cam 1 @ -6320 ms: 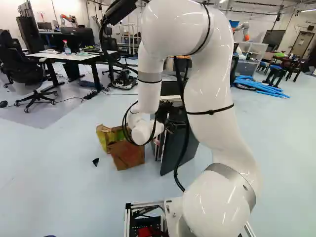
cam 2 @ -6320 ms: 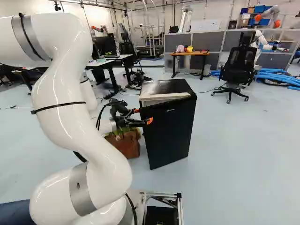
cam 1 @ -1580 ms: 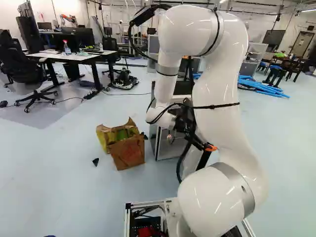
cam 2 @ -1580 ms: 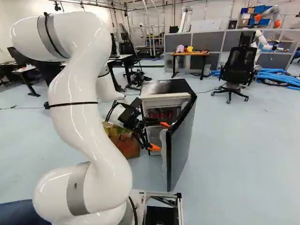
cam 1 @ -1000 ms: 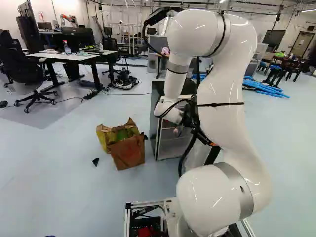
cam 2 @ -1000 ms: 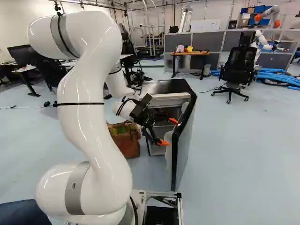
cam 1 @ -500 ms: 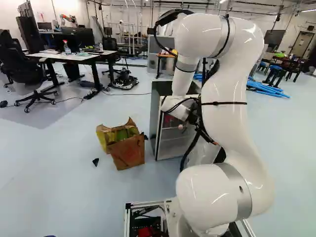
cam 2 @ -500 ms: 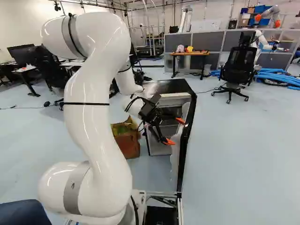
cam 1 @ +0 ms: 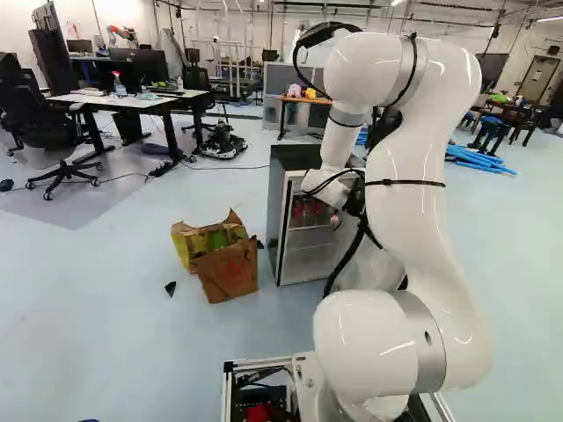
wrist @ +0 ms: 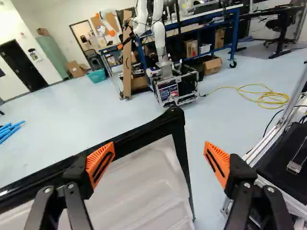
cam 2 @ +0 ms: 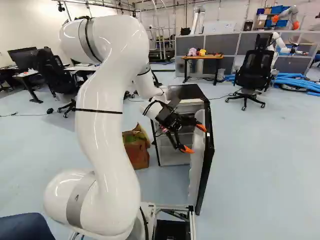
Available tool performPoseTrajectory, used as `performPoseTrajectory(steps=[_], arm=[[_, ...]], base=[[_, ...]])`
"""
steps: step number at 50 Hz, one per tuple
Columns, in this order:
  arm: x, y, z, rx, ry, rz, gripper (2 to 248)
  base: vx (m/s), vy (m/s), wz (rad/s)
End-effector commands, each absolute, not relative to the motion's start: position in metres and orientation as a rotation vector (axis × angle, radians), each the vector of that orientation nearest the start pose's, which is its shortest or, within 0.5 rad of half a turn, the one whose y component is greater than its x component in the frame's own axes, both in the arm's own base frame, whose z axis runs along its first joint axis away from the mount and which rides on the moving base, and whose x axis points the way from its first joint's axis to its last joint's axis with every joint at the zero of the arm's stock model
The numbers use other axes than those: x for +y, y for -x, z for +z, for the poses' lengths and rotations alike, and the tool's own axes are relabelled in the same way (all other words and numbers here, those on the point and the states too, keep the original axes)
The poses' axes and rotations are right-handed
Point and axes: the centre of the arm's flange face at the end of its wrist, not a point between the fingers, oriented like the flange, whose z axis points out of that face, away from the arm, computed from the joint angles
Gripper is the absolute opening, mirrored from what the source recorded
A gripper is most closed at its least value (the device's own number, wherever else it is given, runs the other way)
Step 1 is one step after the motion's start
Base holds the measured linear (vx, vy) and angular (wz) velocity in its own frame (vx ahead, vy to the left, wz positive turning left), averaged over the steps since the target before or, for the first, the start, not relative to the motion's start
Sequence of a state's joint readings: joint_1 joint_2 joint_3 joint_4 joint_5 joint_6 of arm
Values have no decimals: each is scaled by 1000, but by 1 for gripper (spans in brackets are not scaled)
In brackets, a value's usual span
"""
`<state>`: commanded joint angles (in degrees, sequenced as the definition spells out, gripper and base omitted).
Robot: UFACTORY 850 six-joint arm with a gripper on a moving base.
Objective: Grab a drink from the fridge
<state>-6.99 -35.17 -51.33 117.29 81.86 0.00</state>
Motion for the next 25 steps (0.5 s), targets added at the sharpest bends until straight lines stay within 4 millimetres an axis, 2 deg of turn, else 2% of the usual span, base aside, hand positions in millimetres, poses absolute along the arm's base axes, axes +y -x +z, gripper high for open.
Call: performPoseTrajectory(steps=[25], arm=[[-183,-454,295,-1887,-604,835,247]], base=[[0,0,0]])
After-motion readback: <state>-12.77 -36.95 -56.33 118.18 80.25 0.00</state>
